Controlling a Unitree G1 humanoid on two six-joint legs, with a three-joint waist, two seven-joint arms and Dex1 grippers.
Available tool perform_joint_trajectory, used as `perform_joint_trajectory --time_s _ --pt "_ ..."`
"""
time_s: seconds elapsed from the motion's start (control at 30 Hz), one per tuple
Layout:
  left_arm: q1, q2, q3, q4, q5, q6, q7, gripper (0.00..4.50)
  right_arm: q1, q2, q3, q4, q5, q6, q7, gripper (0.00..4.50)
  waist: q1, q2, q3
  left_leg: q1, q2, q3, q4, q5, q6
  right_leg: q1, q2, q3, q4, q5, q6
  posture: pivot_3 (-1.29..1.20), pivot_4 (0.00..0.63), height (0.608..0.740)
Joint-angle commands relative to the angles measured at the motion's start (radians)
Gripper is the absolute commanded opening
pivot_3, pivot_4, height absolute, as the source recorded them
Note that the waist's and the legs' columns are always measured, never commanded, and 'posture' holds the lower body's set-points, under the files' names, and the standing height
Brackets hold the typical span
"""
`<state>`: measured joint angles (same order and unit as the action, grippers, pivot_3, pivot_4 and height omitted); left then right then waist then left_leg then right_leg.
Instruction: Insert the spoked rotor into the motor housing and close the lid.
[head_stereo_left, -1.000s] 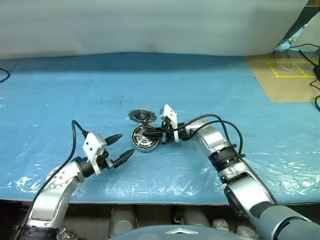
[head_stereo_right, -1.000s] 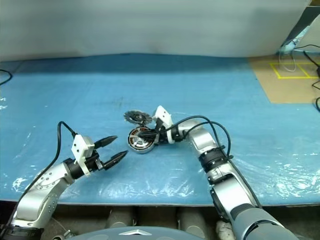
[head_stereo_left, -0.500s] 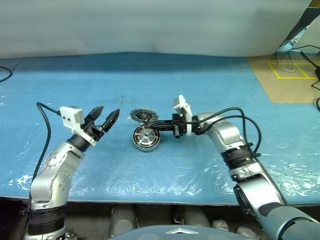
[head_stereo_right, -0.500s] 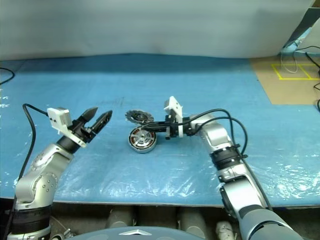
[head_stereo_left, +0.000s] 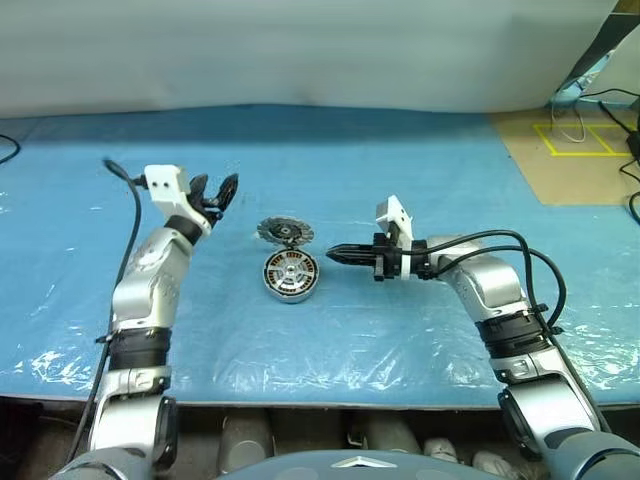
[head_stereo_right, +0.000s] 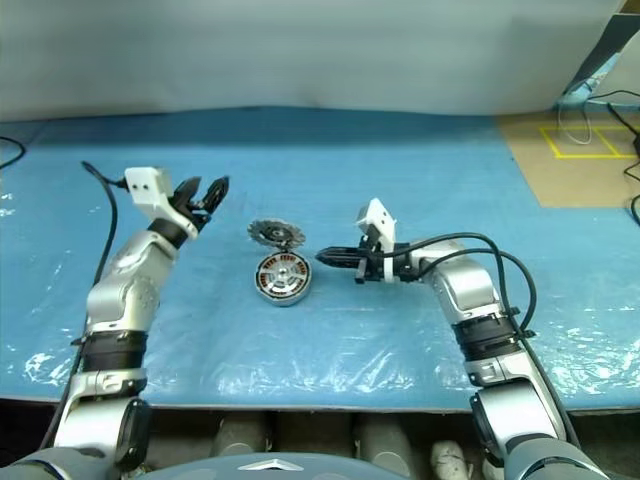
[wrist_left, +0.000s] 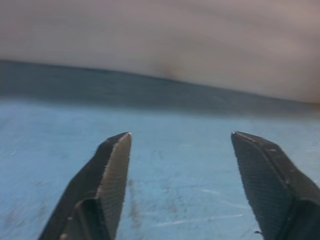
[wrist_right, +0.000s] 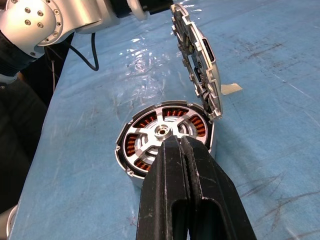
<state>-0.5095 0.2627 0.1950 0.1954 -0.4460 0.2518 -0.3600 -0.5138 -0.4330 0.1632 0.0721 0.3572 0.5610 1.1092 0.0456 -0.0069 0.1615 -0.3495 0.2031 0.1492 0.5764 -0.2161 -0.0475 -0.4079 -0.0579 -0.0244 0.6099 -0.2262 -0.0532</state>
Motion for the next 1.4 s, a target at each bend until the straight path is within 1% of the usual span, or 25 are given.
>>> perform_joint_trajectory --time_s 0.03,0.1,0.17,0.27,0.4,0.6,0.73,0.9,0.97,1.03,1.2,1.4 --pt "-0.077 -0.011 -0.032 0.117 0.06 -0.079 -0.029 2.03 0.003 -0.008 -0.023 -0.05 0.02 0.004 -0.02 0.0 0.0 0.0 0.0 0.0 0.0 0.0 0.0 0.0 0.0 0.0 0.0 0.0 0.0 0.0 0.0 0.0 0.15 0.74" --pt "-0.125 -0.017 -0.054 0.209 0.102 -0.102 -0.028 1.34 0.011 -0.013 -0.028 -0.056 0.019 0.007 -0.032 0.0 0.002 0.0 0.0 0.0 0.0 0.0 0.0 0.0 0.0 0.0 0.0 0.0 0.0 0.0 0.0 0.0 0.15 0.74" --pt "-0.156 -0.025 -0.066 0.263 0.102 -0.114 -0.081 0.69 0.023 -0.021 -0.031 -0.058 0.016 0.007 -0.044 0.0 0.002 0.0 0.0 0.0 0.0 0.0 0.0 0.0 0.0 0.0 0.0 0.0 0.0 0.0 0.0 0.0 0.15 0.74" --pt "-0.17 -0.031 -0.075 0.272 0.067 -0.115 -0.198 0.69 0.042 -0.036 -0.032 -0.067 0.013 0.001 -0.053 0.0 0.002 0.0 0.0 0.0 0.0 0.0 -0.001 0.0 0.0 0.0 0.0 0.0 -0.002 0.0 0.0 0.0 0.15 0.74" --pt "-0.131 -0.018 -0.096 0.159 -0.045 0.019 -0.409 0.69 0.057 -0.048 -0.037 -0.082 0.021 0.006 -0.067 0.0 0.002 0.0 0.0 -0.001 0.0 0.0 -0.002 0.0 0.0 -0.001 0.0 0.0 -0.002 0.0 0.0 0.0 0.15 0.74" --pt "-0.096 0.02 -0.113 0.076 -0.127 0.184 -0.556 0.69 0.064 -0.046 -0.032 -0.086 0.02 0.003 -0.083 0.0 0.001 0.0 0.0 0.0 0.001 0.0 -0.003 0.0 0.0 -0.001 0.0 0.0 -0.002 0.0 0.0 0.0 0.15 0.74" --pt "-0.049 0.063 -0.171 0.011 -0.119 0.241 -0.644 0.69 0.063 -0.048 -0.028 -0.078 0.011 -0.007 -0.088 0.0 0.002 0.0 0.0 0.0 0.002 0.0 -0.004 0.0 -0.001 -0.001 -0.001 0.0 -0.002 0.0 0.0 0.0 0.15 0.74" --pt "0.005 0.095 -0.215 -0.057 -0.122 0.27 -0.703 0.69 0.055 -0.051 -0.022 -0.059 -0.005 -0.022 -0.094 0.0 0.002 0.0 0.001 0.0 0.002 0.0 -0.005 0.0 0.0 -0.001 -0.001 0.0 -0.004 0.0 0.0 0.0 0.15 0.74" --pt "0.041 0.101 -0.245 -0.109 -0.128 0.287 -0.727 0.69 0.057 -0.05 -0.014 -0.059 -0.012 -0.027 -0.096 0.0 0.002 0.0 0.001 0.0 0.002 0.0 -0.005 0.0 -0.001 -0.001 -0.001 0.0 -0.004 0.0 0.0 0.0 0.15 0.74" --pt "0.079 0.112 -0.286 -0.144 -0.104 0.281 -0.744 0.69 0.057 -0.045 -0.013 -0.063 -0.01 -0.024 -0.101 0.0 0.002 0.0 0.001 0.0 0.002 0.0 -0.006 0.0 -0.001 -0.001 -0.001 0.0 -0.004 0.0 0.0 0.0 0.15 0.74" --pt "0.119 0.129 -0.334 -0.139 -0.041 0.227 -0.752 0.69 0.052 -0.043 -0.026 -0.067 0.008 -0.005 -0.104 0.0 0.001 0.0 0.001 0.001 0.002 0.001 -0.006 0.0 -0.002 -0.001 -0.001 0.0 -0.004 0.0 0.0 0.0 0.15 0.74" --pt "0.16 0.137 -0.357 -0.153 -0.027 0.224 -0.762 0.69 0.039 -0.071 -0.049 -0.037 -0.002 -0.026 -0.112 0.0 0.001 0.0 0.001 0.001 0.002 0.001 -0.006 0.0 -0.002 -0.001 -0.001 0.0 -0.004 0.0 0.0 0.0 0.15 0.74"
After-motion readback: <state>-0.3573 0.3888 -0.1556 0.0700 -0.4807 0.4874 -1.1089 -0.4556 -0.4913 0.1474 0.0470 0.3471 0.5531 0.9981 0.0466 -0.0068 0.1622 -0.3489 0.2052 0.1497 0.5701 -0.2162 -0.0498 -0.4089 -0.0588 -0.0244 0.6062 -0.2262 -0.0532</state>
